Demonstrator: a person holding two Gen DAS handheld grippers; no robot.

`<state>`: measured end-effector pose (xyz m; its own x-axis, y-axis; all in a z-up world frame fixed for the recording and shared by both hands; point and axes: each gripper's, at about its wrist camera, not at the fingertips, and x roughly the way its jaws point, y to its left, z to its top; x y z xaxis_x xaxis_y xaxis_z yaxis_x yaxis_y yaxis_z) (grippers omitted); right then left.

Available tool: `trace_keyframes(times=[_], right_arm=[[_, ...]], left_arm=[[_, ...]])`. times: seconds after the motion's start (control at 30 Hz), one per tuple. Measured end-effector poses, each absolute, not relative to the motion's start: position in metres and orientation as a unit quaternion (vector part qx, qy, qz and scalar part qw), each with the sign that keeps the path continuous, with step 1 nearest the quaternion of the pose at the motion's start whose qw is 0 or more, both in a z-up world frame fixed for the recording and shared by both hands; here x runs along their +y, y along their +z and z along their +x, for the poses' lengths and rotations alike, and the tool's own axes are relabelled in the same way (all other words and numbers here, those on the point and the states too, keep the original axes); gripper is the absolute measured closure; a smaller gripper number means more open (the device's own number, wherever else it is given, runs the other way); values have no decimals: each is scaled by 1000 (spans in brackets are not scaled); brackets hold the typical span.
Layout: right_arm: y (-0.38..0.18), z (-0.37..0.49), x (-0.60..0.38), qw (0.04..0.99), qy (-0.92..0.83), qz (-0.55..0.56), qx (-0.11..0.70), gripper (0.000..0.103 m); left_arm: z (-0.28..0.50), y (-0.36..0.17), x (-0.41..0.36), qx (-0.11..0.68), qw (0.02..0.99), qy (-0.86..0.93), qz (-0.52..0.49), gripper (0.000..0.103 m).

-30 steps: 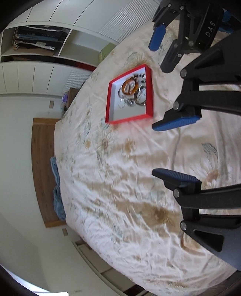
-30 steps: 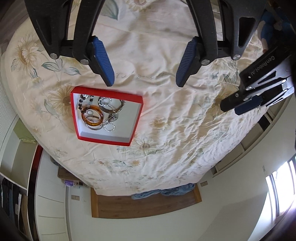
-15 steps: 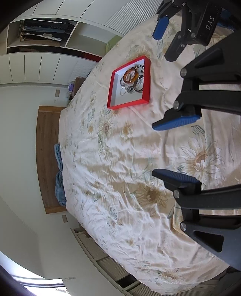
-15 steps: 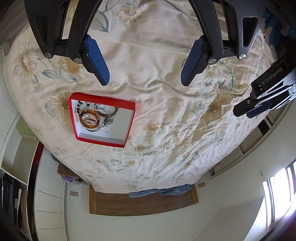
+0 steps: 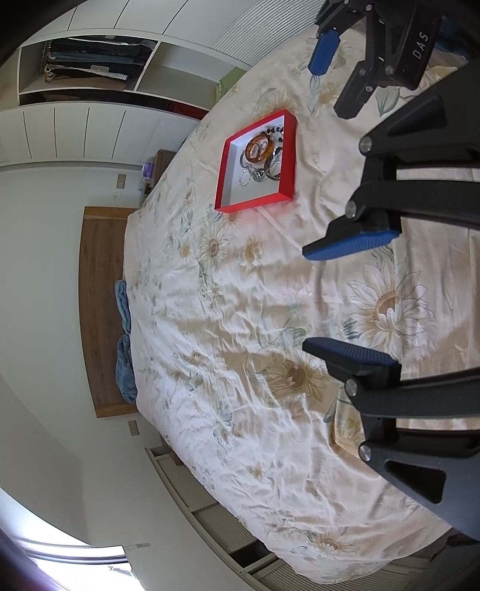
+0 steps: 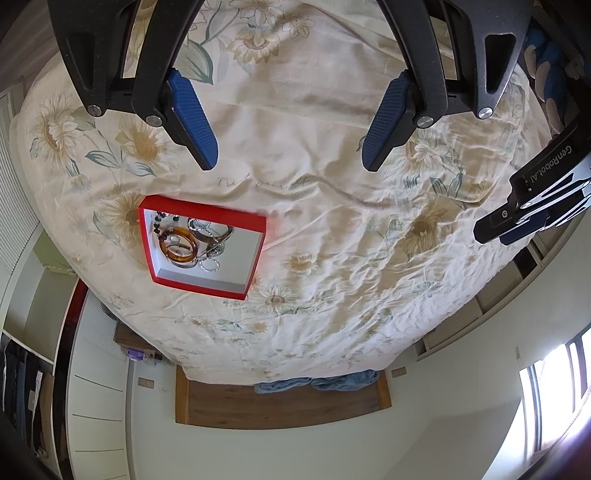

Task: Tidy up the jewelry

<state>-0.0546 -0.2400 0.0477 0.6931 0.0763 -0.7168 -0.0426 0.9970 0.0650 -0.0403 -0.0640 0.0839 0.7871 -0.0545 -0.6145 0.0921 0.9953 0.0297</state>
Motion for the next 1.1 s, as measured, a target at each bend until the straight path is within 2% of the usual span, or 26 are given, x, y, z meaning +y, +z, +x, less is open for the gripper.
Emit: trace_keyframes(times=[0.8,1.1], right_arm=[[46,-64,-236,919,33,17,392,22],[37,-58,-239,919,18,3,393,14]], left_arm=[[-51,83,-60,320,946,-43,24,62],[-43,73,-57,334,942,-38,24,62]])
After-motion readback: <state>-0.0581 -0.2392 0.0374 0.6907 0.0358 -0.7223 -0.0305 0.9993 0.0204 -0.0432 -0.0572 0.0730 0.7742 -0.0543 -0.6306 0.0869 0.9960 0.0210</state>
